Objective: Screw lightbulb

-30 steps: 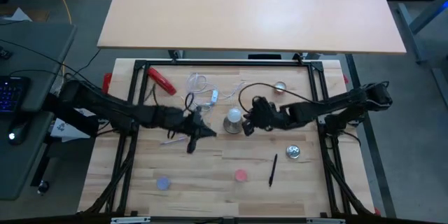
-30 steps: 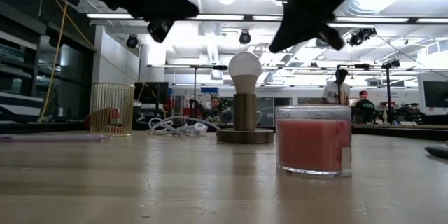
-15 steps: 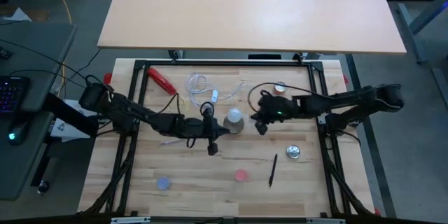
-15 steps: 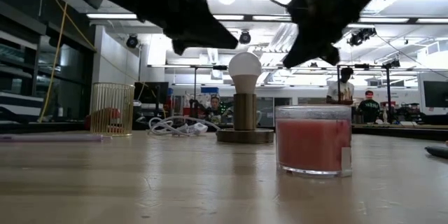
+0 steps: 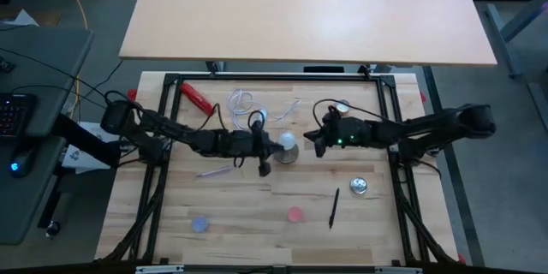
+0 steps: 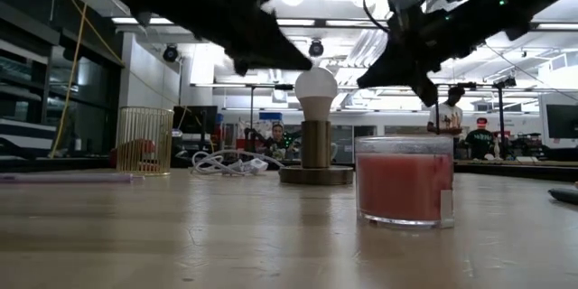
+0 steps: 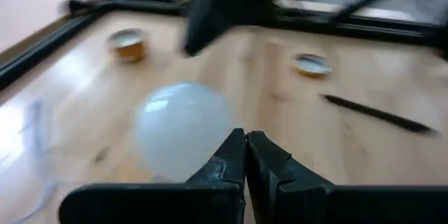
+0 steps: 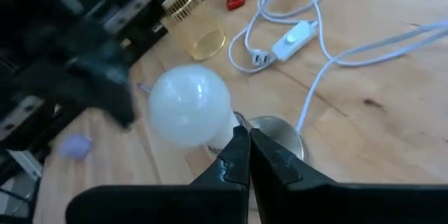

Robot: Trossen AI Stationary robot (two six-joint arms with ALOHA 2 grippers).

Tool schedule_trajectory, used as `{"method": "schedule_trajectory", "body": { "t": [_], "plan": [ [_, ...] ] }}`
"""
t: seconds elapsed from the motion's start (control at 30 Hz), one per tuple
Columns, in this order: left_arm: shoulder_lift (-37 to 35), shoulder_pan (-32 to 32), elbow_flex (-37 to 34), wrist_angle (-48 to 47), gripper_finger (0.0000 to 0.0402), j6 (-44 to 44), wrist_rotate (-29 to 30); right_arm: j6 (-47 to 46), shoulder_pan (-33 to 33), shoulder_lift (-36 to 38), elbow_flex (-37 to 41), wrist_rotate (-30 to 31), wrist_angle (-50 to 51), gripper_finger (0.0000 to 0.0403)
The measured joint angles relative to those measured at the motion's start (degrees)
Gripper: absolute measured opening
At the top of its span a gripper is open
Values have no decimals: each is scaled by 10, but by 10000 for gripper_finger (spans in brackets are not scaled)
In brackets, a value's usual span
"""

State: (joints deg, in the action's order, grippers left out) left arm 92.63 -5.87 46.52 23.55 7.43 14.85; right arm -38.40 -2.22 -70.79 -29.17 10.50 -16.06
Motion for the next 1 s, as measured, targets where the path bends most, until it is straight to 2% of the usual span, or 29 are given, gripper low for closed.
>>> {"method": "schedule_trajectory", "body": {
  "t": [0.13,0.3,0.47,0.7,0.8,1.0],
  "plan": [
    [14,3,8,3,0,71,55,13,-21,-39,-20,-28,-58,0],
    [16,-26,7,10,0,116,123,30,-32,-77,-41,-35,-60,0],
    [20,-48,8,35,0,129,142,43,-46,-98,-50,-57,-68,0],
    [54,-60,12,59,0,218,168,43,-47,-113,-50,-75,-86,0],
    [59,-74,24,56,0,209,176,44,-45,-113,-50,-75,-84,0],
    [59,-81,41,51,0,111,176,53,-43,-111,-49,-79,-69,0]
  ]
}}
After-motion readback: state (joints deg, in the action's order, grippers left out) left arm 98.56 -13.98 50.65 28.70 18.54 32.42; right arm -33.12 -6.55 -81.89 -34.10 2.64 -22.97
